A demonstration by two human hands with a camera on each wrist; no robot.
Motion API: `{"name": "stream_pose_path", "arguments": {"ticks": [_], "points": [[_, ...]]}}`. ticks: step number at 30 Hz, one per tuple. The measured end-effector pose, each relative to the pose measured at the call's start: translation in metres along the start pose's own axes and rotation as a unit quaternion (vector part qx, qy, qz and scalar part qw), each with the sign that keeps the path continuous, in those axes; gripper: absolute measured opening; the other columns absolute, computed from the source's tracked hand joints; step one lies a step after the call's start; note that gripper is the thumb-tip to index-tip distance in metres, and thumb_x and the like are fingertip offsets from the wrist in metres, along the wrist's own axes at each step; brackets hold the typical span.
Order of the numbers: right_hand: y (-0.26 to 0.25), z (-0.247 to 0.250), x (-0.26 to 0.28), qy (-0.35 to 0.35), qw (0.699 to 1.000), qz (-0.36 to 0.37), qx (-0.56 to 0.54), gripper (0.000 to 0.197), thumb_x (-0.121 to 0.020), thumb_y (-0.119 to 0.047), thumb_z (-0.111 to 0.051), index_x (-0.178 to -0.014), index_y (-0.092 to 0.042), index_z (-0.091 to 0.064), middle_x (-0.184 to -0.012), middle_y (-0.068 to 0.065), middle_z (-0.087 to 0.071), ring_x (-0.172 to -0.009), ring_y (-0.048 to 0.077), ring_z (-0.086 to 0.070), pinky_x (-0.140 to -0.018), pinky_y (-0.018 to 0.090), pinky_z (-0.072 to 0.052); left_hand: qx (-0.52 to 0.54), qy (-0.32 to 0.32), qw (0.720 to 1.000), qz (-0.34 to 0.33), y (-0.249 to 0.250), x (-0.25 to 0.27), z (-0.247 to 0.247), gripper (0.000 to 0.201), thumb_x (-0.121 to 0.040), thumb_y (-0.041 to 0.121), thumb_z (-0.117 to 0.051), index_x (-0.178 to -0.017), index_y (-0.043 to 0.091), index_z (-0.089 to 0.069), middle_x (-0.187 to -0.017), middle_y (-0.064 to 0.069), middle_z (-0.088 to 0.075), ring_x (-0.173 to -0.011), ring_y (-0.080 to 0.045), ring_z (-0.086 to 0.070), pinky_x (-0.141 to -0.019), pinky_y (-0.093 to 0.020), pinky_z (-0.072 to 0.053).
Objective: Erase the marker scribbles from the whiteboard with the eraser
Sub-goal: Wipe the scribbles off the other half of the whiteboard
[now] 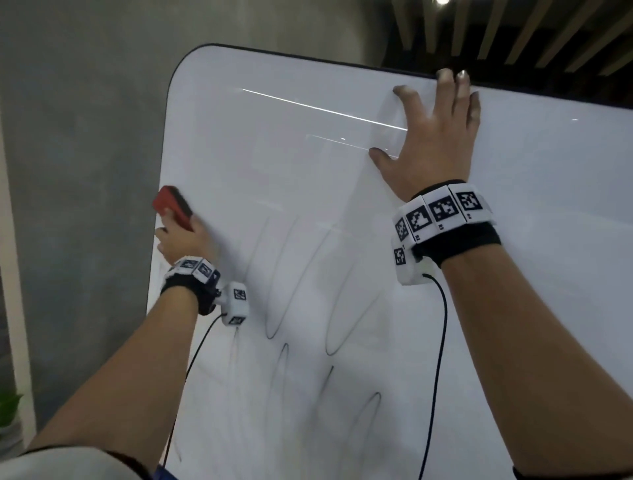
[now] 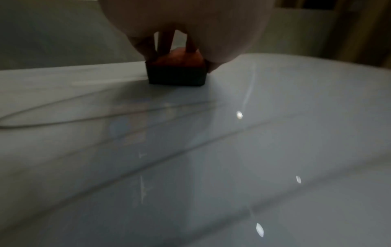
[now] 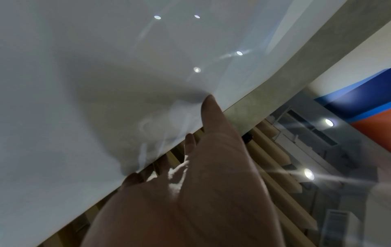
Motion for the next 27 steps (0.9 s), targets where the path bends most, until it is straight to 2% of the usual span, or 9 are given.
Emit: {"name": "stream_pose_path", "arguments": {"ticks": [3,5,7,10,13,16,19,24,27], "points": [[-0.003,0.003,-0.001,0.0,1.0,-0.004,-0.001,0.076,-0.083,-0.047,-0.077,-0.149,-0.028,-0.044,-0.165,0.021,-0.023,-0.157,0.041,-0.011,-0.128,0.052,-0.005,0.005,0.002,0.999,0.05,0.016,0.007,0.001,0.055,-0.102,0.031,-0.049,-0.154,0.018,-0.038,-0.142,-0.023,-0.045,-0.128,-0.044,-0.047,-0.106,-0.047,-0.039],[-0.004,0.004,-0.001,0.003,1.0,-0.006,0.0,0.075,-0.084,-0.047,-0.077,-0.149,-0.028,-0.043,-0.165,0.02,-0.023,-0.157,0.041,-0.01,-0.128,0.052,-0.004,0.017,0.01,0.993,-0.114,0.056,0.041,-0.003,0.056,-0.101,0.03,-0.054,-0.153,0.016,-0.042,-0.133,-0.026,-0.05,-0.116,-0.043,-0.052,-0.099,-0.045,-0.04],[-0.003,0.003,0.0,0.009,1.0,-0.004,-0.005,0.075,-0.084,-0.048,-0.077,-0.148,-0.028,-0.044,-0.165,0.02,-0.024,-0.157,0.041,-0.01,-0.127,0.052,-0.004,0.026,-0.025,0.939,-0.341,0.096,0.104,-0.011,0.055,-0.1,0.029,-0.06,-0.151,0.016,-0.045,-0.13,-0.024,-0.053,-0.111,-0.037,-0.051,-0.097,-0.042,-0.04],[0.0,0.002,0.001,0.003,1.0,0.005,-0.002,0.075,-0.085,-0.05,-0.075,-0.15,-0.029,-0.043,-0.165,0.02,-0.022,-0.157,0.04,-0.009,-0.128,0.052,-0.004,0.032,-0.071,0.874,-0.479,0.113,0.147,-0.017,0.054,-0.1,0.032,-0.061,-0.151,0.022,-0.045,-0.134,-0.017,-0.051,-0.114,-0.034,-0.05,-0.102,-0.042,-0.042],[0.003,0.001,0.001,-0.013,1.0,0.014,0.003,0.077,-0.086,-0.051,-0.074,-0.151,-0.029,-0.04,-0.167,0.019,-0.019,-0.158,0.039,-0.007,-0.128,0.05,-0.003,0.009,-0.028,0.92,-0.391,0.099,0.101,-0.021,0.057,-0.099,0.036,-0.058,-0.152,0.021,-0.044,-0.132,-0.022,-0.053,-0.11,-0.038,-0.053,-0.098,-0.046,-0.045],[0.005,0.002,0.002,-0.019,1.0,0.022,0.002,0.079,-0.085,-0.051,-0.075,-0.152,-0.029,-0.04,-0.167,0.018,-0.019,-0.158,0.038,-0.008,-0.128,0.05,-0.004,0.016,0.003,0.989,-0.144,0.066,0.04,-0.011,0.059,-0.099,0.036,-0.054,-0.154,0.019,-0.041,-0.134,-0.025,-0.05,-0.118,-0.044,-0.053,-0.102,-0.049,-0.043],[0.004,0.004,0.003,-0.021,0.999,0.026,0.011,0.079,-0.085,-0.051,-0.075,-0.152,-0.03,-0.039,-0.167,0.017,-0.018,-0.158,0.038,-0.009,-0.128,0.05,-0.004,0.014,-0.025,1.0,0.0,0.056,0.033,-0.001,0.058,-0.1,0.032,-0.053,-0.155,0.022,-0.038,-0.139,-0.022,-0.047,-0.126,-0.044,-0.049,-0.107,-0.047,-0.04],[0.003,0.004,0.003,-0.011,1.0,0.021,-0.004,0.078,-0.084,-0.049,-0.076,-0.151,-0.029,-0.041,-0.167,0.019,-0.019,-0.158,0.039,-0.008,-0.128,0.051,-0.004,0.062,-0.099,0.918,-0.378,0.127,0.156,-0.009,0.057,-0.098,0.03,-0.064,-0.151,0.019,-0.046,-0.128,-0.015,-0.052,-0.108,-0.023,-0.047,-0.098,-0.031,-0.04],[0.004,0.004,0.003,-0.017,1.0,0.019,-0.004,0.078,-0.083,-0.049,-0.077,-0.15,-0.028,-0.041,-0.167,0.019,-0.018,-0.158,0.039,-0.007,-0.128,0.05,-0.003,0.063,-0.082,0.916,-0.388,0.119,0.148,-0.01,0.057,-0.098,0.032,-0.064,-0.151,0.021,-0.046,-0.127,-0.015,-0.053,-0.108,-0.024,-0.049,-0.099,-0.033,-0.042]]}}
Point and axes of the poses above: each hand's wrist, its own x-axis away from the middle knuckle, its own z-axis out of the back of the hand, y = z × x, the point moved 8 cm from there along -x, towards the middle knuckle
